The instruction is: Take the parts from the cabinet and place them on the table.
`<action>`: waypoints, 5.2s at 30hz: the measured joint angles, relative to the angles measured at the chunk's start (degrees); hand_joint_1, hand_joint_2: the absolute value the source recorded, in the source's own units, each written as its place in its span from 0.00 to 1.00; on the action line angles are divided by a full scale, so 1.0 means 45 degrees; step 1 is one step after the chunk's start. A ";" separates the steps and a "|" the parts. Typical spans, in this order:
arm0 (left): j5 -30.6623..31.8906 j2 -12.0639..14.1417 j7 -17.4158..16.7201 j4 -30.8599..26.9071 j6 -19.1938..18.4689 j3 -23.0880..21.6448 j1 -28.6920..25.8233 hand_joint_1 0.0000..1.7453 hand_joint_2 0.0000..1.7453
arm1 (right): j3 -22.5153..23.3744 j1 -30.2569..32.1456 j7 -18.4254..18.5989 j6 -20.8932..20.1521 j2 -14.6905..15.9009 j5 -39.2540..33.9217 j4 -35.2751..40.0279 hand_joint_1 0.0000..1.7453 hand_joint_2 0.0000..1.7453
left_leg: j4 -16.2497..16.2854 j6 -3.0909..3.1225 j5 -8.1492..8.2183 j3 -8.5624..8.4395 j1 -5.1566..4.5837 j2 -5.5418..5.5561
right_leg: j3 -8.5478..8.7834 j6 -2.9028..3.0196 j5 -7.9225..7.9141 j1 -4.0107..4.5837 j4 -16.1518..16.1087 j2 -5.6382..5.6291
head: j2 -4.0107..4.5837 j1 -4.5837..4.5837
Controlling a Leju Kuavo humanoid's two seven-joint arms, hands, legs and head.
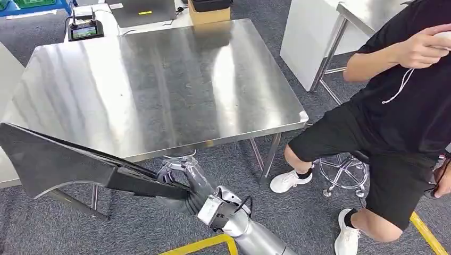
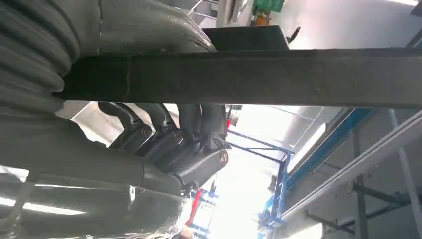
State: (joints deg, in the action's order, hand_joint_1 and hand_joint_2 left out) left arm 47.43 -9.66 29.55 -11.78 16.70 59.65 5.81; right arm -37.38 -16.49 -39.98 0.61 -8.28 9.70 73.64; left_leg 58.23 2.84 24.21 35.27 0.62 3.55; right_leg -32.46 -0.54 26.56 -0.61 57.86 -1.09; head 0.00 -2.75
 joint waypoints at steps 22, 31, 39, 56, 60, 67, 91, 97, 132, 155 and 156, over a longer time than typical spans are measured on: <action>0.0155 0.0020 -0.0151 0.0000 0.0175 0.0000 -0.0006 0.00 1.00 | -0.0005 -0.0033 0.0005 0.0102 -0.0083 0.0078 -0.0224 1.00 1.00 | -0.0417 -0.0493 0.0534 -0.1019 0.0315 -0.0064 | -0.0394 -0.0974 -0.0015 -0.0293 -0.0090 0.0089 | 0.0000 -0.0102; 0.0233 0.0000 -0.0170 0.0000 0.0165 0.0000 0.0011 0.00 1.00 | 0.0000 0.0088 0.0010 0.0141 -0.0117 0.0151 -0.0238 1.00 1.00 | 0.3293 -0.0845 0.1913 0.1221 0.0357 -0.0748 | 0.0315 0.0405 0.0271 -0.0054 -0.0063 0.0281 | 0.0000 -0.0019; 0.0248 0.0063 -0.0257 0.0005 0.0175 0.0000 -0.0010 0.00 1.00 | 0.0005 0.0144 0.0010 0.0180 -0.0199 0.0195 -0.0243 1.00 1.00 | 0.0213 0.0028 -0.0212 0.0622 -0.0180 -0.0742 | 0.1290 0.0145 0.1157 0.0156 -0.0267 0.0278 | 0.0000 -0.0034; -0.0049 0.0024 -0.0204 0.0010 0.0272 0.0326 0.0010 0.00 1.00 | -0.0068 -0.1169 0.1317 0.2527 -0.1006 0.3474 -0.1487 1.00 1.00 | 0.0003 -0.0387 0.0907 -0.1435 -0.0081 -0.0403 | -0.1103 -0.0344 -0.0520 -0.0282 -0.0185 0.0270 | -0.0005 -0.0102; -0.0034 0.0000 -0.0398 0.0015 0.0408 0.0476 0.0122 0.00 1.00 | -0.0389 -0.2490 0.2629 0.3220 -0.1618 0.5135 -0.2012 1.00 1.00 | 0.1683 -0.0617 0.2050 -0.0652 0.0144 -0.0638 | -0.0702 0.0165 -0.0864 -0.0328 -0.0118 0.0282 | 0.0000 0.0005; 0.0247 -0.0098 -0.0466 0.0076 0.0325 0.0534 0.0096 0.00 1.00 | -0.1157 -0.4786 0.4844 0.4265 -0.2472 0.7262 -0.3809 1.00 1.00 | 0.0566 -0.1344 0.0632 -0.0148 0.0561 -0.0720 | -0.0637 -0.0290 -0.0510 -0.0491 0.0079 0.0247 | -0.0005 0.0025; 0.1205 -0.0117 -0.0437 0.0092 -0.0238 0.0437 0.0217 0.00 1.00 | -0.7096 -0.8396 0.9268 0.4770 -0.2618 0.8864 -1.0788 0.00 0.00 | 0.0223 -0.0554 0.0715 -0.0362 0.0251 -0.0542 | -0.0305 -0.0702 -0.0594 -0.0266 -0.0443 0.0276 | -0.0005 -0.0029; 0.1452 -0.0116 -0.0607 0.0092 -0.0048 0.0359 0.0212 0.00 1.00 | -0.7179 -0.8478 0.9418 0.4784 -0.2603 0.8631 -1.1828 0.00 0.00 | 0.0142 -0.0557 0.0712 -0.0424 0.0253 -0.0564 | -0.0312 -0.0703 -0.0589 -0.0255 -0.0421 0.0272 | -0.0005 -0.0024; 0.0670 -0.0121 -0.0549 0.0092 0.0447 0.1584 0.0234 0.00 0.00 | -0.2519 -0.6357 0.1210 -0.4652 -0.2715 -1.1955 -0.4971 0.00 0.00 | 0.0097 -0.0561 0.0715 -0.0487 0.0264 -0.0584 | -0.0295 -0.0669 -0.0512 -0.0243 -0.0364 0.0279 | -0.0005 -0.0019; 0.0942 0.0048 -0.0257 0.0087 -0.0247 0.1817 0.0230 0.00 0.00 | 0.0685 -0.0130 0.0340 -0.5887 -0.1603 -0.3861 0.1340 0.00 0.00 | -0.0252 0.0021 0.0453 -0.0711 0.0184 -0.0683 | -0.0789 -0.0666 0.0330 -0.0384 0.0871 0.0270 | -0.0005 -0.0058; 0.0942 0.0048 -0.0257 0.0087 -0.0247 0.1817 0.0230 0.00 0.00 | 0.0685 -0.0130 0.0340 -0.5887 -0.1603 -0.3861 0.1340 0.00 0.00 | -0.0252 0.0021 0.0453 -0.0711 0.0184 -0.0683 | -0.0789 -0.0666 0.0330 -0.0384 0.0871 0.0270 | -0.0005 -0.0058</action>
State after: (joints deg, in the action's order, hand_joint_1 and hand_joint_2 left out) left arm 51.67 -9.44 28.39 -11.39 15.59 67.82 6.84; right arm -34.29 -17.07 -38.44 -25.88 -15.50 -7.67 79.67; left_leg 57.10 2.94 26.25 32.07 1.44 0.47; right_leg -36.01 -3.54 28.05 -2.34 61.78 0.12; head -0.02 -3.01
